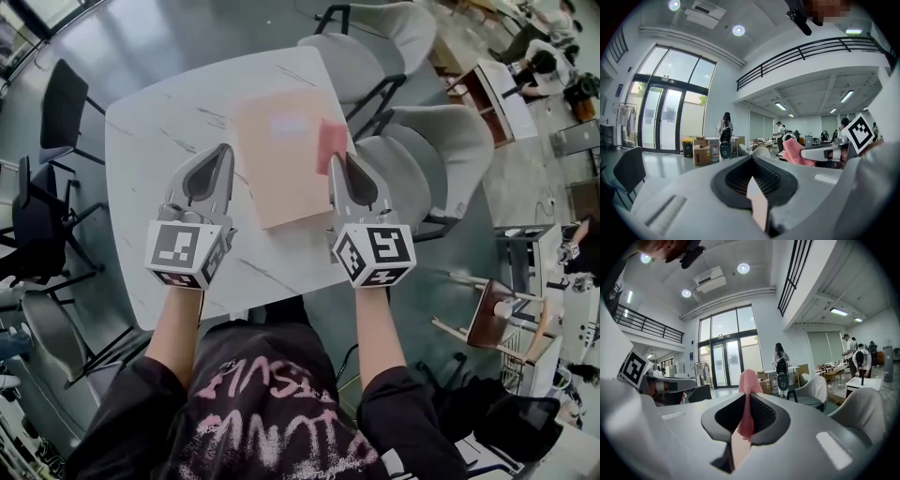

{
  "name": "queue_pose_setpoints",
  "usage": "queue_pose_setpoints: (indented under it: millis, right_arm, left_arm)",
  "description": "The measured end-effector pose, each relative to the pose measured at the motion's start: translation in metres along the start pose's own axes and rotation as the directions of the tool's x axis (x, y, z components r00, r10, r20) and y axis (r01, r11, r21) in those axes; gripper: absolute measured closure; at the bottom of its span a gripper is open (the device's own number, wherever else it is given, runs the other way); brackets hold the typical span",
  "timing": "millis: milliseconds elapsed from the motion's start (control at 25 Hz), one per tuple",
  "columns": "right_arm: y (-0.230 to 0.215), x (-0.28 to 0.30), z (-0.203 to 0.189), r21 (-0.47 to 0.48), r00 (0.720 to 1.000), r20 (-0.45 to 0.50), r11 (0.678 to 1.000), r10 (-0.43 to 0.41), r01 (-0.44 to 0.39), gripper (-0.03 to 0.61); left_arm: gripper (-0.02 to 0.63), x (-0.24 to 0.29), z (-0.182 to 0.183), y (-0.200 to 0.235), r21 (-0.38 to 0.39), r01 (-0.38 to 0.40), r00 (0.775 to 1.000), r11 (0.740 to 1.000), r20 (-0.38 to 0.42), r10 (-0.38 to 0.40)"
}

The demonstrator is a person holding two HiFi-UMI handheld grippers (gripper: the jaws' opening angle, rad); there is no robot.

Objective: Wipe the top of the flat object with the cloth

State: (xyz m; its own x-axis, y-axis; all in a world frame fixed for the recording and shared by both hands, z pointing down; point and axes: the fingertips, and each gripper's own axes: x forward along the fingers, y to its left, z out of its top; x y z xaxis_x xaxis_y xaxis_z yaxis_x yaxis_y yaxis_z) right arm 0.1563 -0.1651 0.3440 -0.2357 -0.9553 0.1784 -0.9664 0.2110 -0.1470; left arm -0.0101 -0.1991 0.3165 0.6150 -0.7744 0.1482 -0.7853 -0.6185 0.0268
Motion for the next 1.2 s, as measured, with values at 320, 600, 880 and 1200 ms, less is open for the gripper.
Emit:
queue_pose_setpoints:
  millis: [320, 600, 880, 1200]
  right_arm:
    - [0.011, -0.012, 0.013, -0.024, 1.0, 0.022, 1.0, -0.016, 0.017, 0.529]
    - [0.016, -0.022, 0.026, -0.038, 0.999, 0.038, 0.999, -0.037, 0.039, 0.531]
    - [0.022, -0.022, 0.039, -0.054, 0.997, 0.059, 0.998, -0.04, 0.043, 0.531]
    - [0.027, -0.017, 0.054, -0.073, 0.996, 0.081, 0.996, -0.043, 0.049, 0.531]
  left_arm:
    - [0.612, -0.01, 0.021, 0.003, 0.019, 0.008, 0.999, 1.0, 0.043, -0.009]
    - [0.612, -0.019, 0.038, 0.006, 0.025, 0.005, 0.997, 1.0, 0.075, -0.006]
    - [0.612, -0.023, 0.059, 0.012, 0.047, -0.001, 0.993, 0.999, 0.12, -0.004]
    - [0.612, -0.028, 0.077, 0.025, 0.053, -0.021, 0.987, 0.998, 0.159, 0.012]
